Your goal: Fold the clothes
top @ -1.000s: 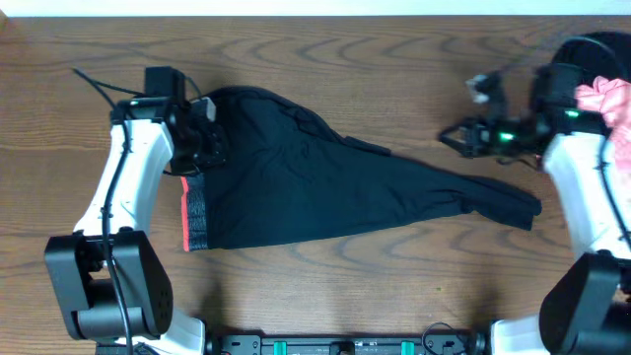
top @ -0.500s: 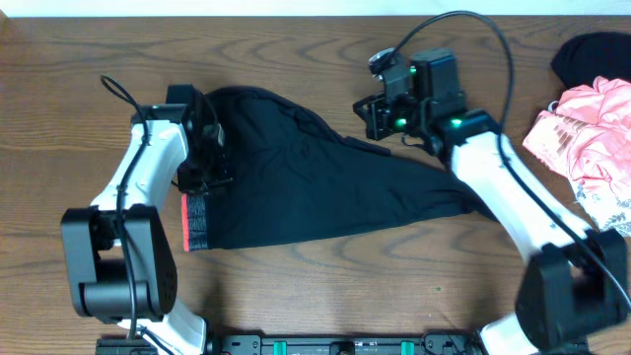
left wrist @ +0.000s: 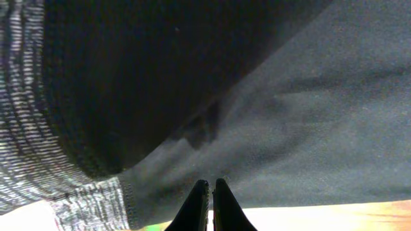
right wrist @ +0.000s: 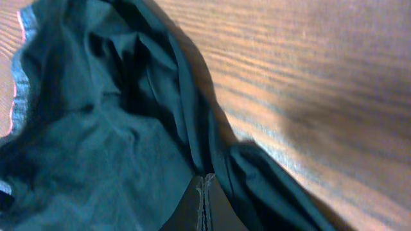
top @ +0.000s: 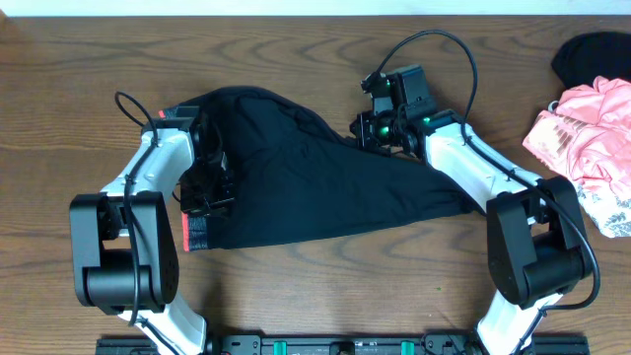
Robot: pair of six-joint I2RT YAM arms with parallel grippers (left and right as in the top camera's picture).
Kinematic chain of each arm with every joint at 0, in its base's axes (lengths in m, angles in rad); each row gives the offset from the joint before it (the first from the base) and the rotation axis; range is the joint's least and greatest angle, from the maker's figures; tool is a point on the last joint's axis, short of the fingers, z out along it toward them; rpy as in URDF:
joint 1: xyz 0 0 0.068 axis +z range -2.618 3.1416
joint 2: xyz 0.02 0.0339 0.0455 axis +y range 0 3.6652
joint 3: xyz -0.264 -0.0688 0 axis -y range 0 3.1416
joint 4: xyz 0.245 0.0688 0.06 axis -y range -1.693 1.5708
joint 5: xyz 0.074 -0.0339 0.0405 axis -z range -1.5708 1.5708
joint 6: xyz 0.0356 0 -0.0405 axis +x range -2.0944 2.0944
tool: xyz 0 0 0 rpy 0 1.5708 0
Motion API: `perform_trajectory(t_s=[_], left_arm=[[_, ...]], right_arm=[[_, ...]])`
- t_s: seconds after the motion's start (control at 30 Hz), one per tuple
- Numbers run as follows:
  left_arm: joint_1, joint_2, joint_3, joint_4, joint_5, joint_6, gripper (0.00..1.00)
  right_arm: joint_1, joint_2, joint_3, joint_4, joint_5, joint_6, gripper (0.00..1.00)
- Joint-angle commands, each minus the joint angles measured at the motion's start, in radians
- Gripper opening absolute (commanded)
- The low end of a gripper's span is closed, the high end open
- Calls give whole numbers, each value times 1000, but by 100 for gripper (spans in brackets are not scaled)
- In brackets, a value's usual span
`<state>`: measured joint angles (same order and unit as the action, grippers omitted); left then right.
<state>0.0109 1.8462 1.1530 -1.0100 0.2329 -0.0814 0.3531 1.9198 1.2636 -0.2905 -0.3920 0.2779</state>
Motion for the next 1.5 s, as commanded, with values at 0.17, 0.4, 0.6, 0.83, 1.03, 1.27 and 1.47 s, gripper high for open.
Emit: perform_trajectory(t_s=[0.17,0.4,0.6,0.83,1.03,1.27,1.47], left_arm=[[-1,4,0,-3,-18,-9,6],[-1,4,0,5,-18,-9,6],[-1,4,0,5,-18,-9,6],[-1,4,0,4,-18,-9,6],[-1,4,0,4,-17,-9,6],[-1,4,0,4,-17,-9,6],[-1,4,0,4,-17,-9,6]], right_arm=[[10,80,0,-12,-67,44,1],[11,135,0,-78,-103,42,1],[13,136,0,-102,-102,40,1],[13,136,0,-40,-80,59,1],[12,136,0,2,-63,92,1],[18,138,0,-38,43,92,1],[15,188,0,-87,96,88,1]])
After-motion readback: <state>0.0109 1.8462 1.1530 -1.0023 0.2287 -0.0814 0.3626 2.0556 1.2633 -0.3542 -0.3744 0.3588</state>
